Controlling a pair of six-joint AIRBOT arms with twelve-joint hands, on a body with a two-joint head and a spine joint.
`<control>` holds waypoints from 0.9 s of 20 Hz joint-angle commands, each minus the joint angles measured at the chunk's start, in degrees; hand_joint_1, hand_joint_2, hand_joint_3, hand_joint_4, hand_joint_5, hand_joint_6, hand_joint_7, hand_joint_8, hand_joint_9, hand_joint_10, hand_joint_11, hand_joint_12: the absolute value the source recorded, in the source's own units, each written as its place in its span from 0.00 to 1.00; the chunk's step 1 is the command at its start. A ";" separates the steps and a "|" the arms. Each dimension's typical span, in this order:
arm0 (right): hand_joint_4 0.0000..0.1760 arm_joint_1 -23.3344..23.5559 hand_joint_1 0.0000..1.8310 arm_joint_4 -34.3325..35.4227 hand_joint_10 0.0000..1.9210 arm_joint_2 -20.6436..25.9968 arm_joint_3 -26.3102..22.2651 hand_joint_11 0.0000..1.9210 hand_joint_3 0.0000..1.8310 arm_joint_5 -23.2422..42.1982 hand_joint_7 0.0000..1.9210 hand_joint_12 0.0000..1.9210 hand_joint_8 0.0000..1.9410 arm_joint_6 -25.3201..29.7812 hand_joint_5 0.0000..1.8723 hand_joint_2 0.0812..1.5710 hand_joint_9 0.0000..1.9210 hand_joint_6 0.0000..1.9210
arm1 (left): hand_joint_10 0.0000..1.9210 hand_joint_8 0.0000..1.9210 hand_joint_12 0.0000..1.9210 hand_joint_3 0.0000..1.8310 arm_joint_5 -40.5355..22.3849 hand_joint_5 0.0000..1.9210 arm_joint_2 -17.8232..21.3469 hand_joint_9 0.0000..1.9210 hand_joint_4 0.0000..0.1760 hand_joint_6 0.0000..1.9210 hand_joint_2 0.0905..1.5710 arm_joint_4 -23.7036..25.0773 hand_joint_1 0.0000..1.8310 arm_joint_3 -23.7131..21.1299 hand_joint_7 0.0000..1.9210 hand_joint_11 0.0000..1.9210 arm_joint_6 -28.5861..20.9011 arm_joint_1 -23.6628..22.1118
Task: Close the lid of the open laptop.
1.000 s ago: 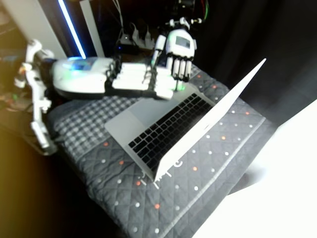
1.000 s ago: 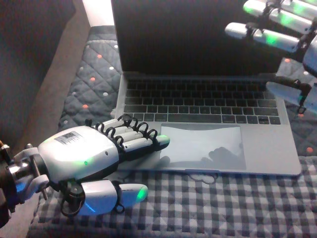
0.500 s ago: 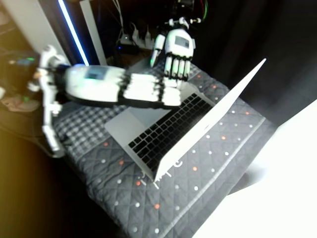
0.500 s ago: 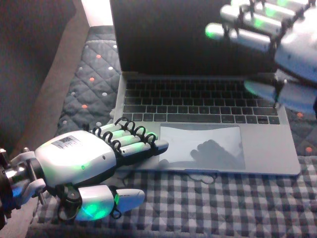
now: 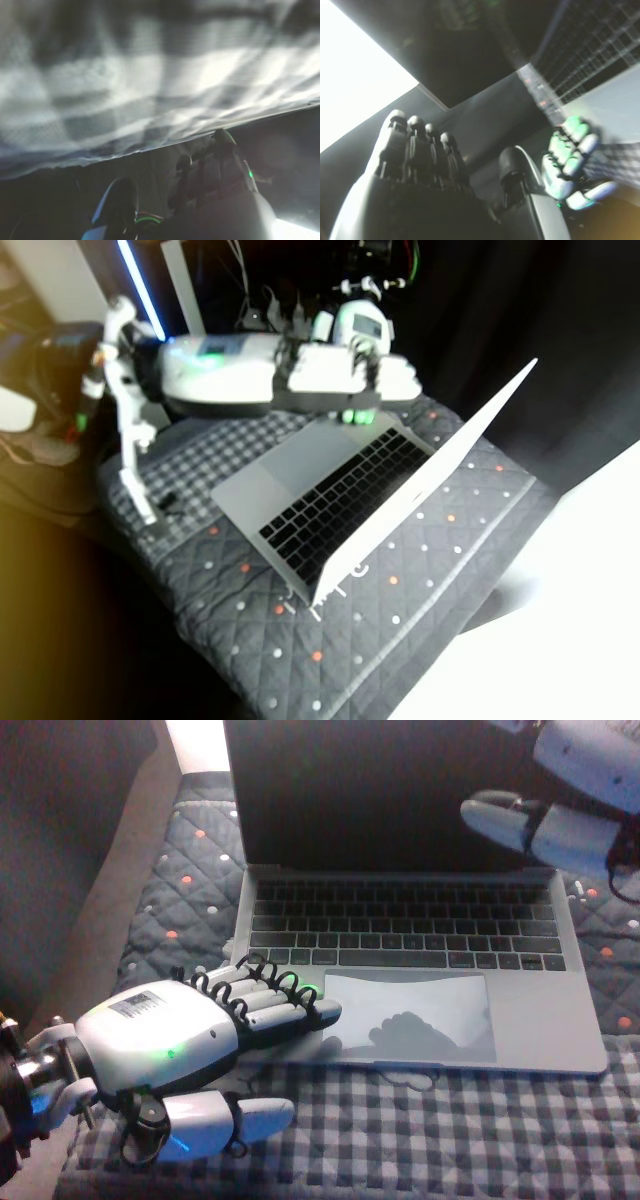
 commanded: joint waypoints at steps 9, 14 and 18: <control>0.45 7.68 0.23 9.29 0.00 -5.81 9.48 0.00 0.00 -5.31 0.00 0.05 0.00 -0.37 0.00 0.90 0.00 0.00 | 0.01 0.00 0.36 0.00 -0.19 0.06 -2.49 0.06 0.04 0.00 0.89 1.00 0.12 0.94 0.06 0.00 -2.33 0.09; 0.00 7.83 0.31 9.67 0.07 -6.35 10.02 0.00 0.01 -7.70 0.01 0.35 0.00 -0.38 0.00 0.85 0.03 0.00 | 0.00 0.00 0.31 0.00 -0.25 0.06 -2.49 0.05 0.08 0.00 0.90 1.02 0.10 0.95 0.06 0.00 -2.54 0.14; 0.00 7.82 0.40 8.08 0.82 -6.10 8.90 0.18 0.00 -7.94 0.15 1.00 0.58 -0.36 0.11 0.80 0.17 0.38 | 0.00 0.00 0.33 0.00 -0.13 0.06 -2.52 0.05 0.11 0.00 0.90 0.99 0.08 0.93 0.06 0.00 -2.61 0.30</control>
